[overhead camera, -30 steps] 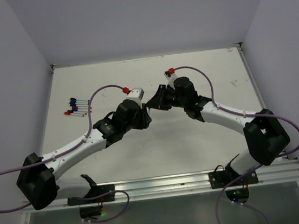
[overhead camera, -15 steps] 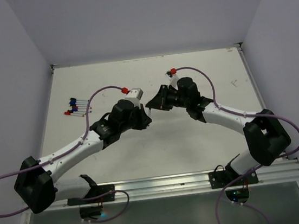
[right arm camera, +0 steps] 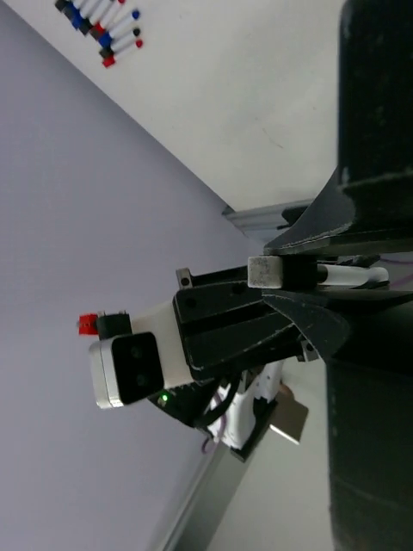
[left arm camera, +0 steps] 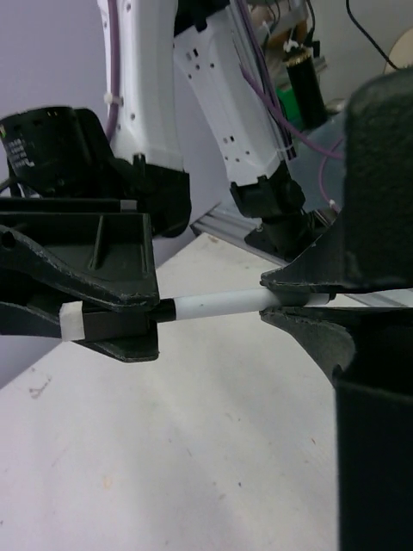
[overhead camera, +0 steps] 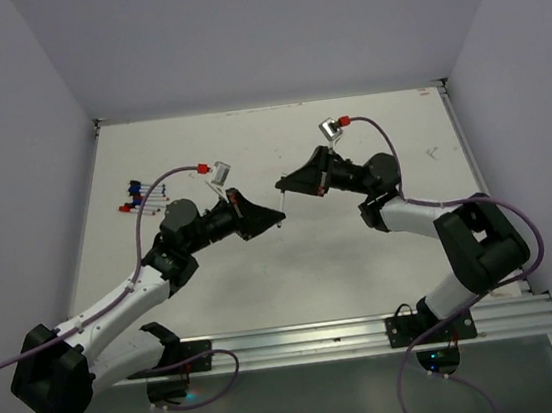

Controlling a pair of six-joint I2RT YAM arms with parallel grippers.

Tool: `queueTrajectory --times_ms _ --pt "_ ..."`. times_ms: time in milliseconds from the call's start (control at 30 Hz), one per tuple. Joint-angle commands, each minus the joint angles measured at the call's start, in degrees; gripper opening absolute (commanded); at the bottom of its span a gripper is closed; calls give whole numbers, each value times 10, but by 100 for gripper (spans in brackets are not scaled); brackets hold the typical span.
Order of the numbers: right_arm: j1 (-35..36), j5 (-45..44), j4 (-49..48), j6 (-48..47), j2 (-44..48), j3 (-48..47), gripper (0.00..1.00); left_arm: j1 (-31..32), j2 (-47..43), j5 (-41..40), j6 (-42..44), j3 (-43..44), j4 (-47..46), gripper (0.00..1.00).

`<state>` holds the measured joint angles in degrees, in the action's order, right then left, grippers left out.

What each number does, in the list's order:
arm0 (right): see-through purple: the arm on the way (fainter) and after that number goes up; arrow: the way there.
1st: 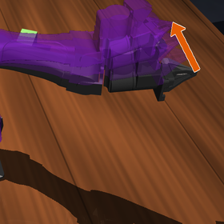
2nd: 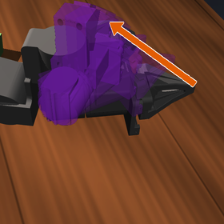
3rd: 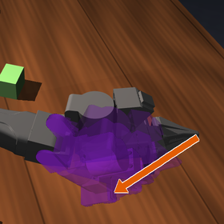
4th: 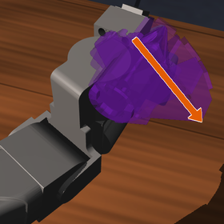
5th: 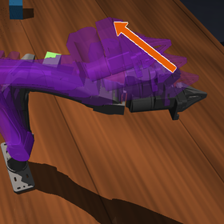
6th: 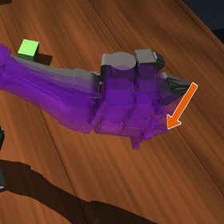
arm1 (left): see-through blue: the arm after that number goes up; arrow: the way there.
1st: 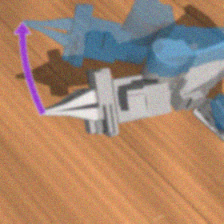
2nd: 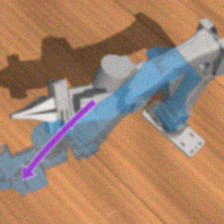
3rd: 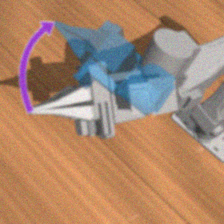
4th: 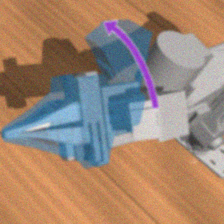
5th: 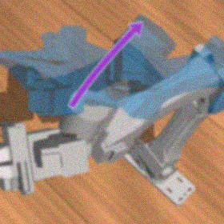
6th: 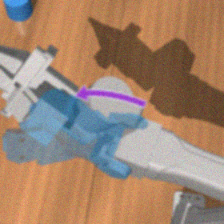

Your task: Open the pen caps

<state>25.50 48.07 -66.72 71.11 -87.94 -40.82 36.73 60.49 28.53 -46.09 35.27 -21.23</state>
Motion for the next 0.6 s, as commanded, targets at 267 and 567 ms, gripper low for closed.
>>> queueTrajectory --times_ms 267,567 --pt "-21 -85 -55 -17 18 22 0 18 -27 20 13 31 27 0" --pt "80 -585 763 -381 159 -176 0 198 105 -659 -48 210 584 0"
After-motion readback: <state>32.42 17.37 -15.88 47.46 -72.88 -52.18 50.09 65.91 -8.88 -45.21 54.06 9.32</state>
